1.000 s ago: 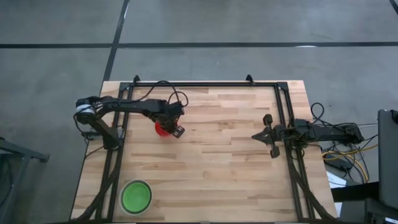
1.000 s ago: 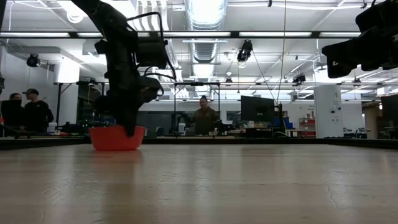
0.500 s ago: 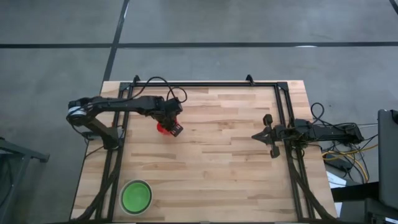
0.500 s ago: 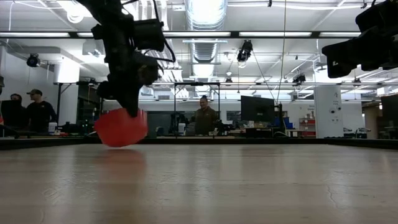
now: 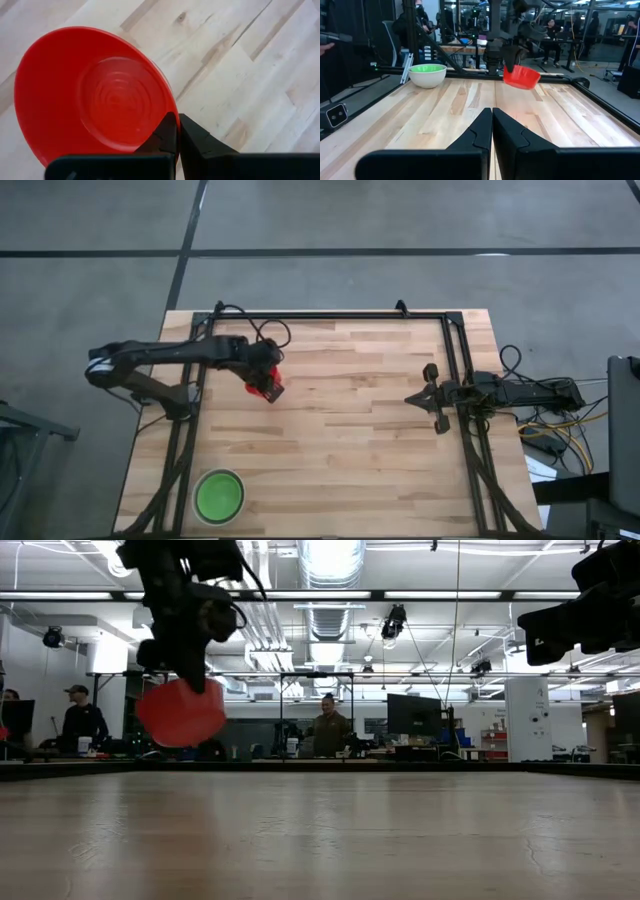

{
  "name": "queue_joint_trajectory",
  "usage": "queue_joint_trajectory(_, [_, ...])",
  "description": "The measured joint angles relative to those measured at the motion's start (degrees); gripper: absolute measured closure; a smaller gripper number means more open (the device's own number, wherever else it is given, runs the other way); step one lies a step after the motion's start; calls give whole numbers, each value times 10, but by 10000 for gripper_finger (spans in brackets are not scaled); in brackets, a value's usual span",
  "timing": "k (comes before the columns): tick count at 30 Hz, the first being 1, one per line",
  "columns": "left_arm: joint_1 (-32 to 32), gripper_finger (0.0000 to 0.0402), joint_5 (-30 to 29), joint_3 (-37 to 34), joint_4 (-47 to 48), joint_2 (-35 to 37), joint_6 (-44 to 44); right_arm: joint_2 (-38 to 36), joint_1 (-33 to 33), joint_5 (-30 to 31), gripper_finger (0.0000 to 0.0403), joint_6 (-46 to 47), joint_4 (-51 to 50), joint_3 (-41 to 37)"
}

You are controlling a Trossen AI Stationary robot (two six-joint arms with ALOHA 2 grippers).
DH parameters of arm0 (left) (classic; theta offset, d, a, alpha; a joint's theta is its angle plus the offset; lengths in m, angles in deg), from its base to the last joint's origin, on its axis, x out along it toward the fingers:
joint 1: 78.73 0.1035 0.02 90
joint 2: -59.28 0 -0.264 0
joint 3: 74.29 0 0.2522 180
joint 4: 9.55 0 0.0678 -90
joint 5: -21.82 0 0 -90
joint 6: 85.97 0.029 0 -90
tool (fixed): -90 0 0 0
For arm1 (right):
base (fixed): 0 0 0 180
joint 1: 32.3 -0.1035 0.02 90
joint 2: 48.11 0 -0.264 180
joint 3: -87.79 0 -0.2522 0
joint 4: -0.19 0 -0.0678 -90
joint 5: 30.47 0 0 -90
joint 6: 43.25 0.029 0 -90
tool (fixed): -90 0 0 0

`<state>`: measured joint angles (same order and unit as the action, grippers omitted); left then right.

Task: Nest bowls inside each other
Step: Stack the red bowl on top of the green bowl

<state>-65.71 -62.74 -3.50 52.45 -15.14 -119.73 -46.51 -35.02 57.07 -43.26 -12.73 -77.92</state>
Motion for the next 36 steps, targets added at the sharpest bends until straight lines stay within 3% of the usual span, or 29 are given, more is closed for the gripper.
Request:
queue_joint_trajectory(6, [-34, 397, -15, 3, 21, 39, -52, 0, 0, 0, 394, 0, 0, 0])
queue_joint_trajectory(11, [-72, 397, -63, 3, 27, 67, -93, 0, 0, 0, 394, 0, 0, 0])
queue_joint_trajectory(21, [-143, 397, -75, 5, 88, 91, -141, 0, 0, 0, 394, 0, 0, 0])
queue_joint_trajectory(30, [-187, 397, -80, 68, 221, 91, -19, 0, 0, 0, 394, 0, 0, 0])
queue_joint_trajectory(36, [-261, 397, -91, 102, 306, 96, 22, 0, 0, 0, 394, 0, 0, 0])
